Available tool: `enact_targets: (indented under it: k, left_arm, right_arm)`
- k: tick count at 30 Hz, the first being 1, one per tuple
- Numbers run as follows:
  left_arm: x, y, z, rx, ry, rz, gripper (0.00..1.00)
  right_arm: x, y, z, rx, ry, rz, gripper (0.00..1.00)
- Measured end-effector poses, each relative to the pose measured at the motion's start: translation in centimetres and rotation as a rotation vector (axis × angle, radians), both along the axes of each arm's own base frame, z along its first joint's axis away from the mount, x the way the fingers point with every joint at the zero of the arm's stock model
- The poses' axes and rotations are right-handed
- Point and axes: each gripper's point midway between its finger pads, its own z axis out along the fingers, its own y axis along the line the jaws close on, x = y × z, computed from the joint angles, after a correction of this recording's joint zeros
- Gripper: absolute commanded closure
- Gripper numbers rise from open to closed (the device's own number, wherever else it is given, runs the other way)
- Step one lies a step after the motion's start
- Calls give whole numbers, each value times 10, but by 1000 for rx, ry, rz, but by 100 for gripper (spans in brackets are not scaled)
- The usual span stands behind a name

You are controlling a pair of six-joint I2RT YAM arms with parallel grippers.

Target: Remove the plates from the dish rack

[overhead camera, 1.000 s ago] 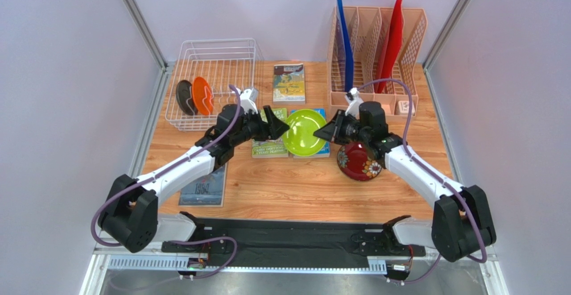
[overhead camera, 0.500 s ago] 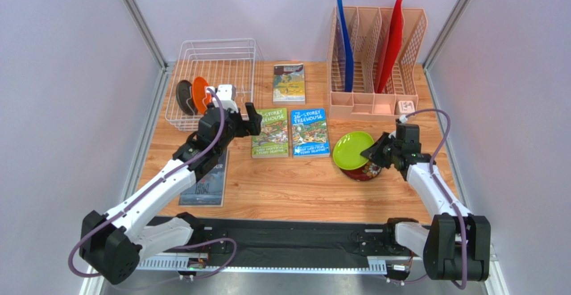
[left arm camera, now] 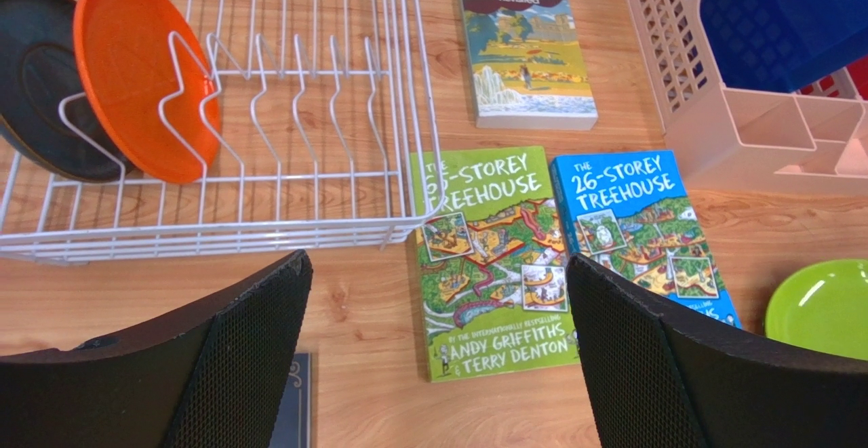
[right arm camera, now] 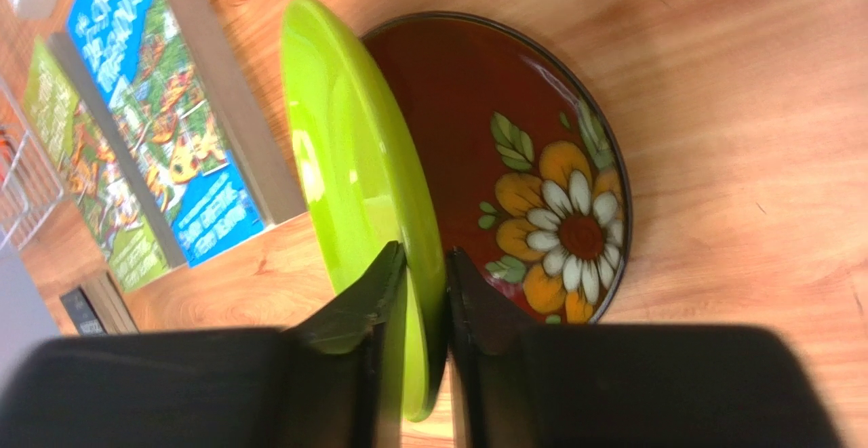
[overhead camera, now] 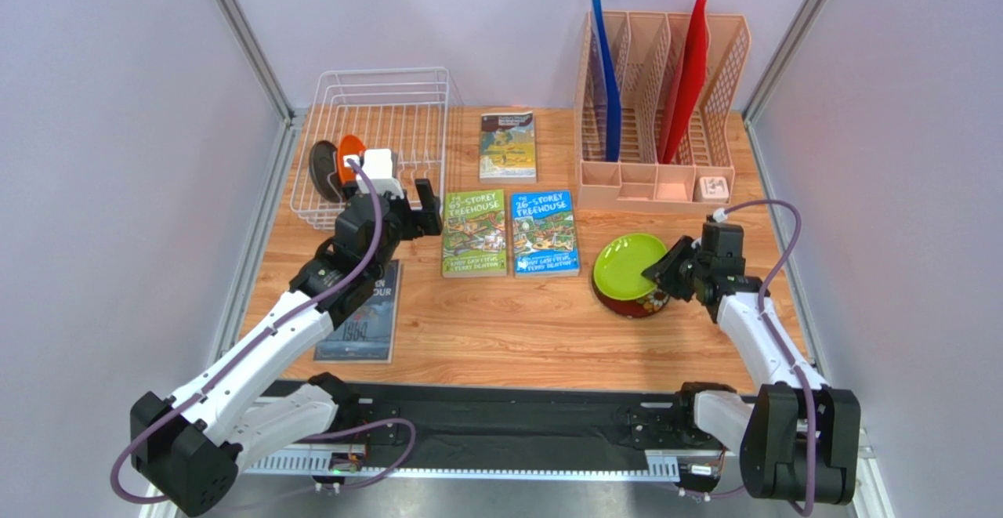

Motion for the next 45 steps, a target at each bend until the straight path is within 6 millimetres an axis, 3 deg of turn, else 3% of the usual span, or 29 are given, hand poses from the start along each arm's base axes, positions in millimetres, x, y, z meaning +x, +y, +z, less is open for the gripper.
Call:
enact_targets:
  k: [4, 7, 8, 13, 22, 25, 30, 36, 40, 45]
  left_arm:
    - [1, 4, 0, 12, -2, 19, 0]
    - [1, 5, -1, 20, -3, 25, 0]
    - [2, 5, -1, 22, -2, 25, 0]
    - [3, 6, -4, 35, 5, 30, 0]
    - [14, 12, -10, 80, 33, 55, 0]
    - [27, 29, -11, 83, 48, 110, 0]
    - [47, 75, -26, 92, 98, 234, 2]
    - [81, 114, -37, 107, 125, 347, 4]
    - [115, 130, -57, 141, 152, 395, 8]
    - [142, 146, -78, 159, 186, 431, 10]
  right_arm:
    - [-16, -5, -21, -25, 69, -17, 64]
    - [-27, -6, -31, -32, 110, -23, 55]
    - [-27, -7, -32, -34, 113, -25, 45]
    - [-27, -8, -30, -45, 104, -19, 30]
    - [-23, -19, -15, -114, 99, -17, 23]
    - [-17, -23, -5, -136, 84, -17, 22]
    - [-6, -26, 20, -159, 16, -16, 22]
    - [5, -18, 51, -137, -88, 25, 25]
    - [13, -12, 54, -117, -96, 59, 29]
    - [19, -6, 44, -96, -67, 91, 33]
